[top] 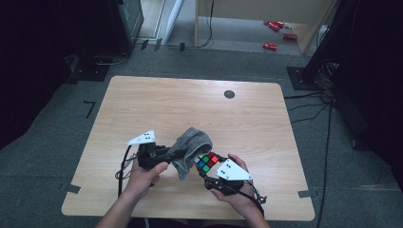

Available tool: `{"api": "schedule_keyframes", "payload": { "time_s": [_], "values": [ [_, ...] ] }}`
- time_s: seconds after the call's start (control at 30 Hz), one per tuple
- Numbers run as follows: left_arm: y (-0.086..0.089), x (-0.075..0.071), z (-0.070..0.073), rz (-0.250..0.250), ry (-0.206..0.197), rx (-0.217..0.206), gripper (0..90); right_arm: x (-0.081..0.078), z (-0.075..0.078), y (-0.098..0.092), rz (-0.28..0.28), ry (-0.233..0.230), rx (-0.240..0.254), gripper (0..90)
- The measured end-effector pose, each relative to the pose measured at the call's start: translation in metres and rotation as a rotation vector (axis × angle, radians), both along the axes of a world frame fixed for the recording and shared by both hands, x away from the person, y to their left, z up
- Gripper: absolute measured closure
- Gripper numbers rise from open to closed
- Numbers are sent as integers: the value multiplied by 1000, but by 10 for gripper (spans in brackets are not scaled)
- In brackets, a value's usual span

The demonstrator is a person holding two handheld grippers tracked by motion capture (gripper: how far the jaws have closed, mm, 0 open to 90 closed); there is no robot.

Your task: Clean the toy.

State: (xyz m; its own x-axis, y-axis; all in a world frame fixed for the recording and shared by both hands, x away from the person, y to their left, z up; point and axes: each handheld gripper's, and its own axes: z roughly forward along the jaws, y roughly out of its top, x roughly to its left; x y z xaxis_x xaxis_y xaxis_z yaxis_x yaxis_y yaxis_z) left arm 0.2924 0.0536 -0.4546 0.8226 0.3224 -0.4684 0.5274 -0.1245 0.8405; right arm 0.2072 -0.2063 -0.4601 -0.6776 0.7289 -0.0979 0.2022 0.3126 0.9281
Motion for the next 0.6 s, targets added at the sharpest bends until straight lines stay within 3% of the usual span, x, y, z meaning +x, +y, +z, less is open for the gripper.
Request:
{"api": "schedule_keyframes", "payload": {
  "time_s": [0.07, 0.2, 0.27, 0.33, 0.43, 0.5, 0.53, 0.6],
  "values": [
    [-1, 1, -3, -5, 22, -6, 791, -2, 3, 2, -2, -10, -20, 347],
    [-6, 1, -6, 9, 9, 109, 792, -2, 5, -2, -3, -1, 6, 348],
    [-5, 2, -7, 29, 8, 126, 791, -2, 6, -2, -9, -4, 9, 347],
    [0, 3, -4, 53, 7, 96, 789, -2, 6, -2, -3, -10, 17, 347],
    [12, 3, 3, 69, 2, -25, 789, -3, 6, -2, 4, -12, 8, 347],
    [13, 1, 6, 51, -12, -86, 789, -1, 4, -1, 1, -3, -4, 347],
    [11, 0, 6, 32, -11, -96, 789, -1, 3, 0, -1, 1, -10, 348],
    [2, -2, 4, 8, -20, -52, 789, -1, 2, 2, 0, 8, -16, 348]
  ]
}}
